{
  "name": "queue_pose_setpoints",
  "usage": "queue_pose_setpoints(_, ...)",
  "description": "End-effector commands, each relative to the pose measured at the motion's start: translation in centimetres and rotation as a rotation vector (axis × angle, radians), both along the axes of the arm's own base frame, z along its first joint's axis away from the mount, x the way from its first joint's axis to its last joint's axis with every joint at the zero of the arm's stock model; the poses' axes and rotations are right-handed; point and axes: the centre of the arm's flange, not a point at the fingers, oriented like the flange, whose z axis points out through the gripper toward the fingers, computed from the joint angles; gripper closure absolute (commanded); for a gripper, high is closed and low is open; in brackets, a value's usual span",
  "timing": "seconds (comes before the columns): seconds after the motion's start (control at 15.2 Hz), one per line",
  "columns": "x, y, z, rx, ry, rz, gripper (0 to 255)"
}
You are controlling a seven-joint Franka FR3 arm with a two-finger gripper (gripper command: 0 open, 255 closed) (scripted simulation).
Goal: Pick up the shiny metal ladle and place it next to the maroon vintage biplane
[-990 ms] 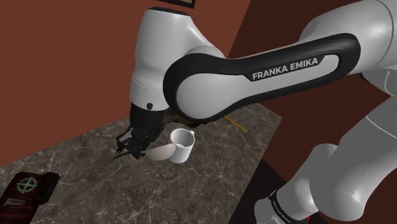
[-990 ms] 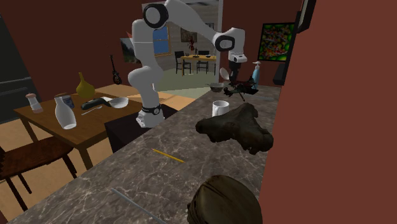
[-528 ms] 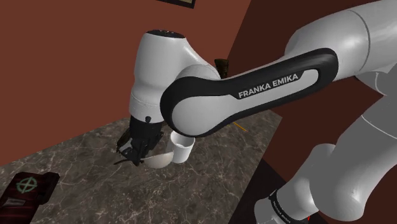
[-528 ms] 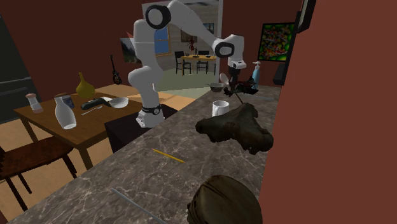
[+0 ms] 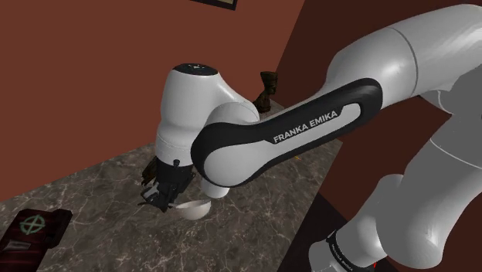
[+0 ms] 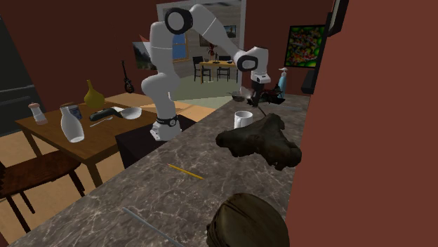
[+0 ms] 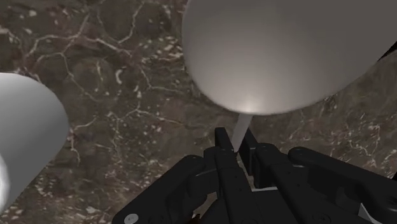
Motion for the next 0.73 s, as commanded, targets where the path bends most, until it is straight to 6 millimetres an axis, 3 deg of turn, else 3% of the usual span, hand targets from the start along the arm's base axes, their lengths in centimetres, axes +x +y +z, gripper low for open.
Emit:
queue_pose_setpoints(0.0, 0.2, -0.1, -1.2, 0.000, 0.001, -0.004, 255)
queue_pose_setpoints(0.66, 0.2, -0.1, -6.8, 0.000, 0.001, -0.004, 255)
